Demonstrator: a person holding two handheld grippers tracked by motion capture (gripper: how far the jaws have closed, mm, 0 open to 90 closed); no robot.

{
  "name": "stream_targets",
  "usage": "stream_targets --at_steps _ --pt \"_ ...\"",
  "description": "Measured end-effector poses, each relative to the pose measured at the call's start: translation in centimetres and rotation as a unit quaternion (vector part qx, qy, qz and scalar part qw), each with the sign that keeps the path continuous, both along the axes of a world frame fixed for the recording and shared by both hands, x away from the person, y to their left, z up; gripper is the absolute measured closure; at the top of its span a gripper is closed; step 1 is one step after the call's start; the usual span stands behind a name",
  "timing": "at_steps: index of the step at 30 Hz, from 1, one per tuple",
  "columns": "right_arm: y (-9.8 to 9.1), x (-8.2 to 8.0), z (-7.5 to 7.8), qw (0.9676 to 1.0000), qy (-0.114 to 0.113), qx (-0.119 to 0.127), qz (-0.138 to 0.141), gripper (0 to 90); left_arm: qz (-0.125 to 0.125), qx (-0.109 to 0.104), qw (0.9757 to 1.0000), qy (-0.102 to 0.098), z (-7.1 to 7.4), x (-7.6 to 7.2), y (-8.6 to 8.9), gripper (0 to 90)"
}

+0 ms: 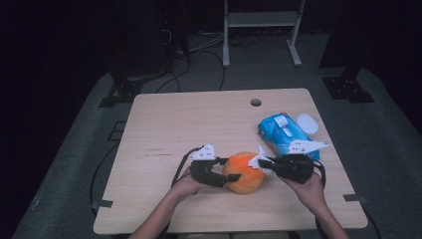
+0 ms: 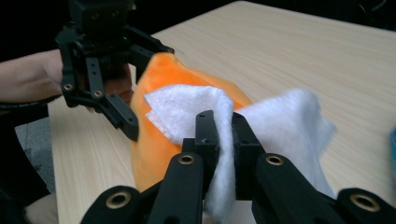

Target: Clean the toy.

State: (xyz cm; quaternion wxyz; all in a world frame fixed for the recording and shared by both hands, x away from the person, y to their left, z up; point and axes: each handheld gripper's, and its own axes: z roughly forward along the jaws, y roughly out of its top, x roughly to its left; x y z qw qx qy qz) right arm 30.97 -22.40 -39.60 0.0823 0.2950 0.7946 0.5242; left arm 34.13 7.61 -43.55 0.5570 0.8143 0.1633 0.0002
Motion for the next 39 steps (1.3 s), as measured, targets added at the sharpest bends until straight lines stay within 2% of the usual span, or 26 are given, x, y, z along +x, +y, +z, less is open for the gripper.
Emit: stream_targets --at_steps 2,5,7,8,12,13,14,17,20,22,25,27,29,30,33,36,37,39 --pt "0.6 0.1 0.5 0.9999 -0.005 0.009 0.009 83.5 0.000 -0.009 1.0000 -0.004 0.6 0.0 0.2 35.7" --pt "1.7 0.3 1.2 0.9996 -0.012 0.016 0.019 83.5 -0.005 -0.008 0.9998 -0.016 1.7 -0.3 0.5 36.5" --pt "2.3 0.6 1.5 0.9993 -0.016 0.025 0.022 83.5 0.005 -0.005 0.9996 -0.028 2.3 -0.4 1.0 36.6" --pt "2.5 0.9 1.6 0.9990 -0.016 0.034 0.022 83.5 0.012 0.003 0.9993 -0.036 2.4 -0.4 1.1 36.7" --pt "3.0 1.9 0.8 0.9994 0.006 0.030 0.017 83.5 0.028 0.041 0.9978 -0.044 1.9 -0.2 1.2 36.4" --pt "3.1 1.9 0.6 0.9992 0.009 0.034 0.017 83.5 0.028 0.044 0.9978 -0.041 1.5 -0.2 1.0 36.3" --pt "3.2 1.9 0.6 0.9991 0.008 0.036 0.019 83.5 0.027 0.034 0.9984 -0.036 1.2 -0.1 0.9 36.0" --pt "3.7 1.6 1.1 0.9988 -0.002 0.043 0.023 83.2 0.030 0.038 0.9979 -0.043 1.3 -0.1 0.4 33.6" --pt "3.9 1.8 0.7 0.9993 0.003 0.028 0.024 83.3 0.024 0.039 0.9977 -0.049 1.2 -0.3 0.0 24.8" --pt "3.5 2.0 0.1 0.9993 0.013 0.028 0.023 83.3 0.021 0.033 0.9981 -0.048 1.0 -0.1 0.1 18.1" --pt "2.4 2.0 -0.7 0.9991 0.022 0.035 0.009 83.3 0.025 0.041 0.9980 -0.041 0.6 0.3 0.2 9.0" --pt "1.4 2.0 -1.0 0.9987 0.030 0.042 -0.003 83.3 0.024 0.042 0.9983 -0.033 0.2 0.5 0.2 9.0" --pt "0.8 2.0 -1.3 0.9985 0.035 0.042 -0.009 83.1 0.015 0.047 0.9982 -0.034 -0.2 0.5 0.0 9.4" --pt "0.4 2.0 -1.4 0.9983 0.037 0.043 -0.012 83.0 0.006 0.051 0.9979 -0.039 -0.3 0.4 -0.1 10.6" --pt "-0.4 1.9 -1.8 0.9977 0.045 0.046 -0.021 82.5 -0.030 0.051 0.9977 -0.033 0.1 0.0 0.0 13.9" --pt "-1.2 1.8 -2.3 0.9966 0.055 0.054 -0.030 82.1 -0.048 0.037 0.9976 -0.033 0.2 0.0 0.4 16.5" --pt "-1.4 1.7 -2.5 0.9963 0.057 0.055 -0.031 81.9 -0.038 0.035 0.9980 -0.036 0.1 0.0 0.4 16.3" --pt "-1.8 1.5 -2.7 0.9958 0.060 0.060 -0.036 81.9 -0.011 0.055 0.9979 -0.033 -0.2 0.4 0.0 9.6"
